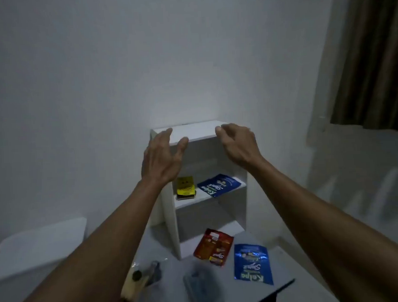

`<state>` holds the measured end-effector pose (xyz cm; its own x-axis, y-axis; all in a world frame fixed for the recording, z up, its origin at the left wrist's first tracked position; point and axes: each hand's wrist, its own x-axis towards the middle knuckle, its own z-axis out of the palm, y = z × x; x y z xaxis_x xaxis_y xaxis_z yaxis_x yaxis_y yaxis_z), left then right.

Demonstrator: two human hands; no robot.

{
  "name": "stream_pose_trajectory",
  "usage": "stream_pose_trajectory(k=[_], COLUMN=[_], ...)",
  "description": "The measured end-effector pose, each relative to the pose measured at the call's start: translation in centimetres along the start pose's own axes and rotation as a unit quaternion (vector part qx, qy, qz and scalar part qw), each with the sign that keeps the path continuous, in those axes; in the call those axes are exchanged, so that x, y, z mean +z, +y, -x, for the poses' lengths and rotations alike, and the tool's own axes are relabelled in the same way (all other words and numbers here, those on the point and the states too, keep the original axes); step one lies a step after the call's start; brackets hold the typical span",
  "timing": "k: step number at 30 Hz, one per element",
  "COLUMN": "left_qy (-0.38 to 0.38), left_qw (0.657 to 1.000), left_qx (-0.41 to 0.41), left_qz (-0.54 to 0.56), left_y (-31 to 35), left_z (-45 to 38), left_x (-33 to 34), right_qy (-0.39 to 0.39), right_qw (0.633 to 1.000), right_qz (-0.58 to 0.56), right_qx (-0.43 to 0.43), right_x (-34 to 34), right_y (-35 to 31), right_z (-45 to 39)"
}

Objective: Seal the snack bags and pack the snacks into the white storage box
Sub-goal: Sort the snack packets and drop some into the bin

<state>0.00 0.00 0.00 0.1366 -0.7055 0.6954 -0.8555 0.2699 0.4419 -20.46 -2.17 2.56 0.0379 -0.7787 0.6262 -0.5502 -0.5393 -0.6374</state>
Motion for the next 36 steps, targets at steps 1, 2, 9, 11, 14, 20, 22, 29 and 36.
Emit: stream_pose_trajectory(k=[1,2,9,11,14,20,22,29,36], left_qy=[-0.011,-0.024,-0.055,-0.045,-0.036,-0.043,-0.047,-0.092,-0.102], left_qw=[0.999,0.998,0.982,0.976,0.972,0.965,0.966,0.97,0.952], left_qx=[-0.01,-0.016,-0.11,-0.149,-0.185,-0.248,-0.252,-0.212,-0.187], left_qz=[0.037,0.064,0.141,0.151,0.138,0.077,0.047,-0.074,-0.218], left_y=[0.9,1.9,5.4,5.7,5.3,-0.2,-2.7,-10.8,-16.2], left_z=[-0.1,-0.2,0.2,0.5,1.0,2.2,2.2,-0.2,-2.0], left_x=[1.6,3.1,12.4,13.9,15.8,19.3,20.8,26.4,31.6], right_qy=[-0.009,-0.024,-0.161,-0.178,-0.183,-0.191,-0.191,-0.141,-0.114], right_qw=[1.0,0.998,0.961,0.951,0.94,0.918,0.915,0.923,0.921], right_qz=[-0.024,-0.049,-0.174,-0.19,-0.202,-0.193,-0.182,-0.066,0.02], right_qx=[0.015,0.029,0.141,0.165,0.205,0.289,0.305,0.352,0.372], right_x=[-0.9,-1.8,-5.4,-5.6,-4.9,0.1,2.5,10.8,17.7], right_y=[1.5,3.3,15.7,18.5,21.9,27.0,28.3,32.5,34.8], right_z=[-0.3,-0.8,-3.5,-3.9,-4.3,-4.5,-4.8,-5.8,-6.5])
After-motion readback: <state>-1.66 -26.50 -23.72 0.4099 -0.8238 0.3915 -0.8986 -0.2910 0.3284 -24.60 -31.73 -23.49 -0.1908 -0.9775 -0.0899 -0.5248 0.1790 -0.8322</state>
